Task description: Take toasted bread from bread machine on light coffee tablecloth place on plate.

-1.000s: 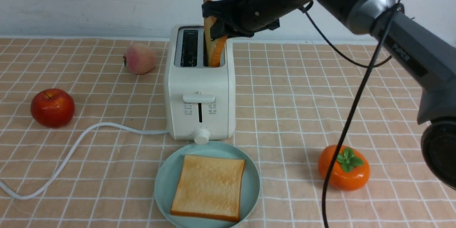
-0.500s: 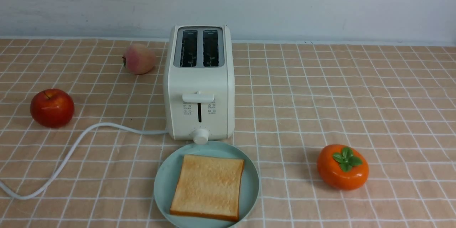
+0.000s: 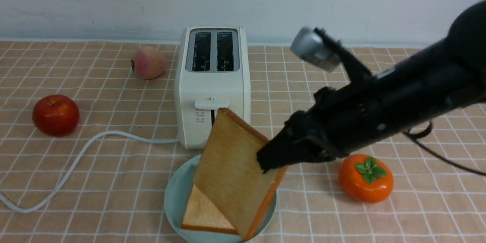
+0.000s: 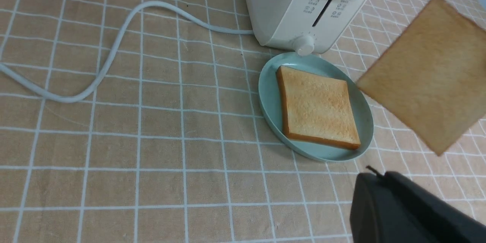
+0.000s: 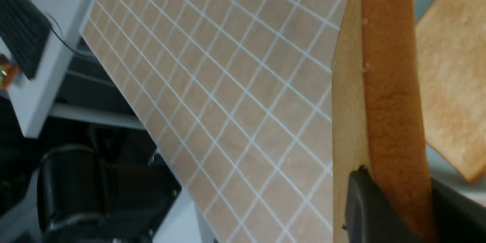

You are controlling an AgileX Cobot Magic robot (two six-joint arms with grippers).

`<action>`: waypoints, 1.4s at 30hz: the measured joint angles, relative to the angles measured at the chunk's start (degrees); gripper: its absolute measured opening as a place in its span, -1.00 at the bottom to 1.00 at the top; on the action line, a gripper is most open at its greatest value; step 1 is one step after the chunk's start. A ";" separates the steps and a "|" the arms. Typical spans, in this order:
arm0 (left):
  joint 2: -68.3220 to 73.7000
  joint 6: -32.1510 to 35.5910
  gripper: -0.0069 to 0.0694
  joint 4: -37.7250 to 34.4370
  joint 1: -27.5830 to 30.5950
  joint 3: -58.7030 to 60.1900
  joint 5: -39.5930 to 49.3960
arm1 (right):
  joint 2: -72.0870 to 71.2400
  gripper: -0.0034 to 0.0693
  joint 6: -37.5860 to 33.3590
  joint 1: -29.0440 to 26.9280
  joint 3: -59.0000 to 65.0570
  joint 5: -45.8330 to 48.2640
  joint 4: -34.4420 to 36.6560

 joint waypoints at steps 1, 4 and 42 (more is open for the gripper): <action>0.00 0.00 -0.86 0.00 0.00 0.00 -0.04 | 1.81 -0.62 -3.16 0.00 0.74 -1.99 3.45; 0.00 0.00 -0.86 0.00 0.00 0.00 0.01 | 6.36 -0.62 -7.59 0.00 1.18 -5.38 10.63; 0.00 0.00 -0.86 0.70 0.00 0.11 -18.58 | -33.57 -0.95 31.47 -10.13 -10.13 15.16 -48.08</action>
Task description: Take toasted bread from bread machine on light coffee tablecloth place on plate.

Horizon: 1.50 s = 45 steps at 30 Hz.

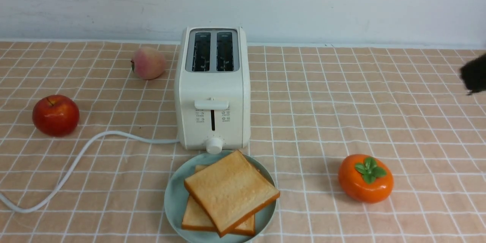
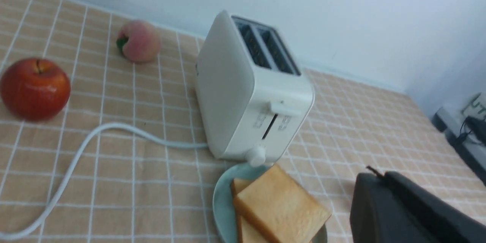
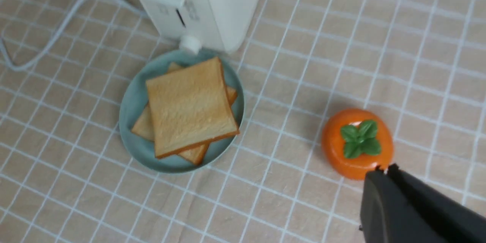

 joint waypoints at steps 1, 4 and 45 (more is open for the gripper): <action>0.00 0.00 -0.86 0.00 0.00 0.00 0.00 | -0.88 -0.95 0.10 0.00 0.00 -0.35 -0.18; 0.00 0.00 -0.86 0.07 0.00 0.33 -3.65 | -19.03 -0.94 2.70 -0.05 11.69 -10.29 -4.67; -0.91 1.22 -0.85 1.09 1.40 13.23 -13.68 | -53.06 -0.85 23.49 -0.15 51.02 -46.59 -35.31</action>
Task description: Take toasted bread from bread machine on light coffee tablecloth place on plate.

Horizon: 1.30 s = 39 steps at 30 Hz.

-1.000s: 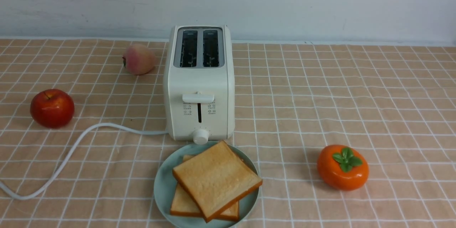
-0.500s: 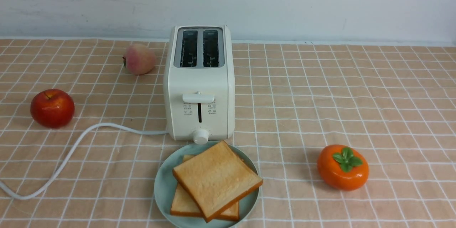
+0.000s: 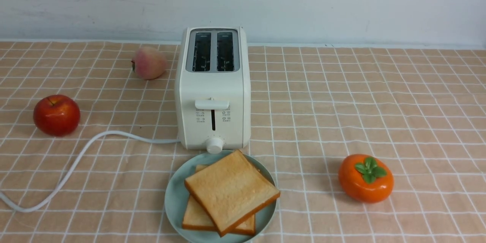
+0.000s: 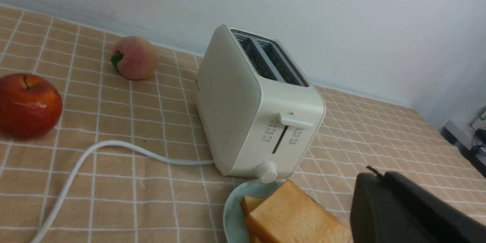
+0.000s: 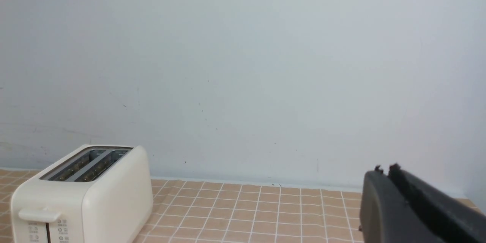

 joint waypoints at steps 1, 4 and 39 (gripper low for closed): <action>-0.22 0.15 -0.85 0.00 0.45 0.53 -0.42 | 0.00 -0.85 0.00 0.00 0.00 0.00 0.00; -3.22 1.36 -0.85 0.40 6.32 6.42 -3.47 | 0.00 -0.84 0.00 0.00 0.00 -0.06 0.00; -10.51 1.62 -0.78 -0.04 15.64 28.51 -5.66 | 0.00 -0.73 0.00 0.00 0.06 -0.22 0.00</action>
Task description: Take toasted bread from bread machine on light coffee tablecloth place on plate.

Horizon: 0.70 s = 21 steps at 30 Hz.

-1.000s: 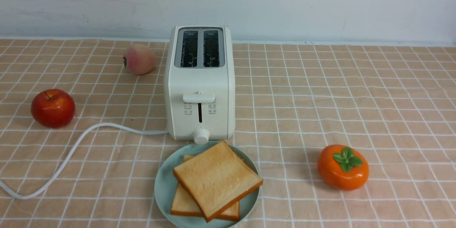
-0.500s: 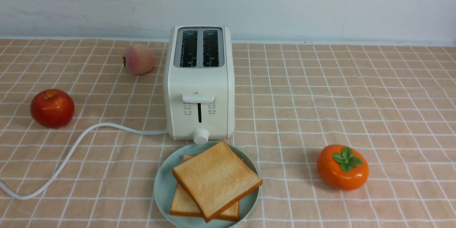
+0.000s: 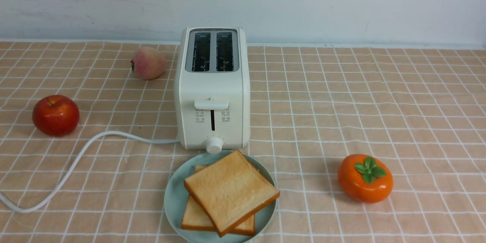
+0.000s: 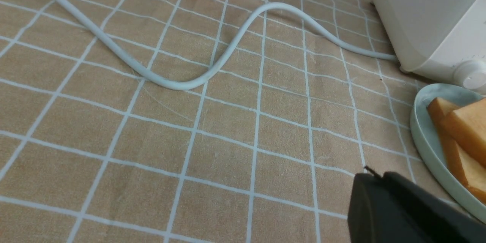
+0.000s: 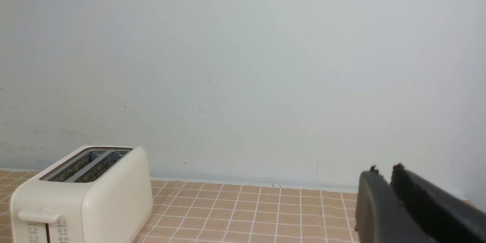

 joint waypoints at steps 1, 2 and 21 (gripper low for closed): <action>0.00 0.00 -0.78 0.00 0.00 0.00 0.00 | 0.00 -0.73 0.00 0.00 0.00 0.00 -0.14; 0.00 0.00 -0.78 0.00 0.00 0.00 0.00 | 0.00 -0.73 0.00 0.00 0.00 0.00 -0.16; 0.00 0.00 -0.77 -0.02 0.00 0.00 0.00 | 0.00 -0.67 -7.98 0.00 0.70 0.13 22.18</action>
